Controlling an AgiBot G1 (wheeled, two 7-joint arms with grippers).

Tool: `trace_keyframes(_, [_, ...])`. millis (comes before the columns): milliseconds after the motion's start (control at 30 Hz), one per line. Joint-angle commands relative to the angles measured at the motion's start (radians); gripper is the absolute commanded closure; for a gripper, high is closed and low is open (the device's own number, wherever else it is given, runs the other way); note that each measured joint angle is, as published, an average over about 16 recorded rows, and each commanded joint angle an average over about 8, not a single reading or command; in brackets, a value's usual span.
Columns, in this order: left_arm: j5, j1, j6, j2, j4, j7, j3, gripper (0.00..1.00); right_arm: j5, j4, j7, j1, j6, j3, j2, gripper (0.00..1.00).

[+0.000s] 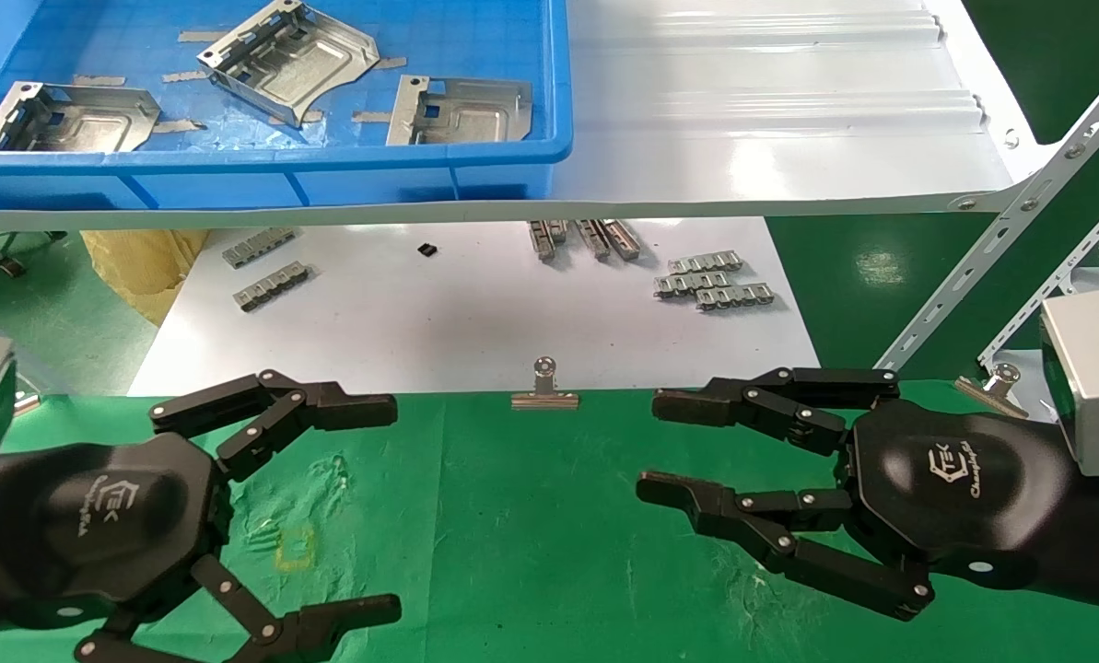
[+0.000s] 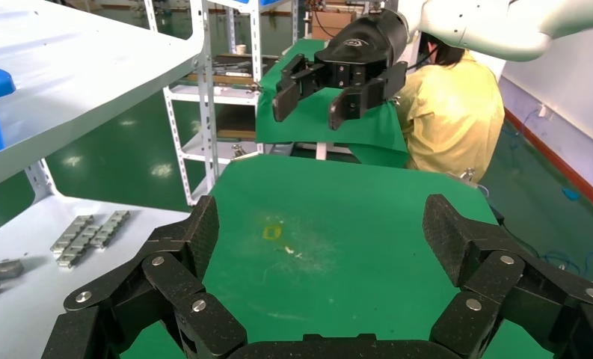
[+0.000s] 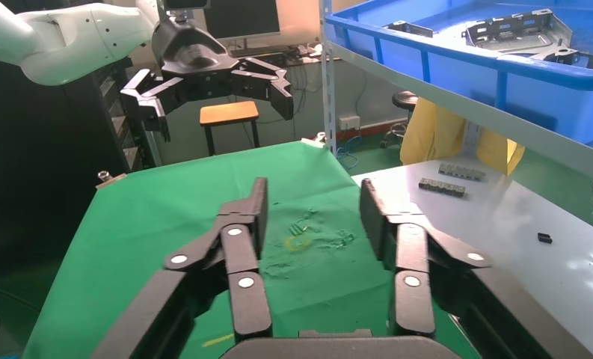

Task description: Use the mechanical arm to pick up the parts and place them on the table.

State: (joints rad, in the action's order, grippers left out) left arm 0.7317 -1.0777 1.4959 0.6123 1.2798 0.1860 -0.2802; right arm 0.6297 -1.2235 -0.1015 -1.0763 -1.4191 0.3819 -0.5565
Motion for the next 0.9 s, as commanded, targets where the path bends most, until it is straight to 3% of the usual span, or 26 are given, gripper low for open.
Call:
trace_keyframes(33, [0.000, 0.000, 0.000, 0.000, 0.000, 0.000, 0.000, 0.00, 0.000, 0.000, 0.000, 0.000, 0.000, 0.000, 0.000, 1.00])
trace_keyframes(900, [0.000, 0.000, 0.000, 0.000, 0.000, 0.000, 0.000, 0.00, 0.000, 0.000, 0.000, 0.000, 0.000, 0.000, 0.000, 1.00])
